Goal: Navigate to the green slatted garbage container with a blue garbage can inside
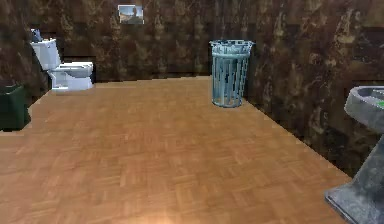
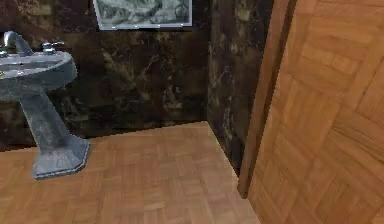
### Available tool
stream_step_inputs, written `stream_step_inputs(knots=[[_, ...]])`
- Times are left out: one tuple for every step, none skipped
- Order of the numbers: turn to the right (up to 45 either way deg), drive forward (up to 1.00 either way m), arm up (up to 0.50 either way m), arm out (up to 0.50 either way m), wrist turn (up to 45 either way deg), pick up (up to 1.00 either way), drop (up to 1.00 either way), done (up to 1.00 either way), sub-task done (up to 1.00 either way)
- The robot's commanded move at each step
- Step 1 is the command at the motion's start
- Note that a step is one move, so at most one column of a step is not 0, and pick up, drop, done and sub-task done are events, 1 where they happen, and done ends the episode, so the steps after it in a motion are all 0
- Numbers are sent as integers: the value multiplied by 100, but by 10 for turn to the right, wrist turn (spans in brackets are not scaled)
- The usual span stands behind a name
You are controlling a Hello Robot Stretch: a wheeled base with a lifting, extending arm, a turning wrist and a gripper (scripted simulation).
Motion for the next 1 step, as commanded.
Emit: stream_step_inputs(knots=[[60, 0, 0, 0, 0, 0, 0, 0, 0]])
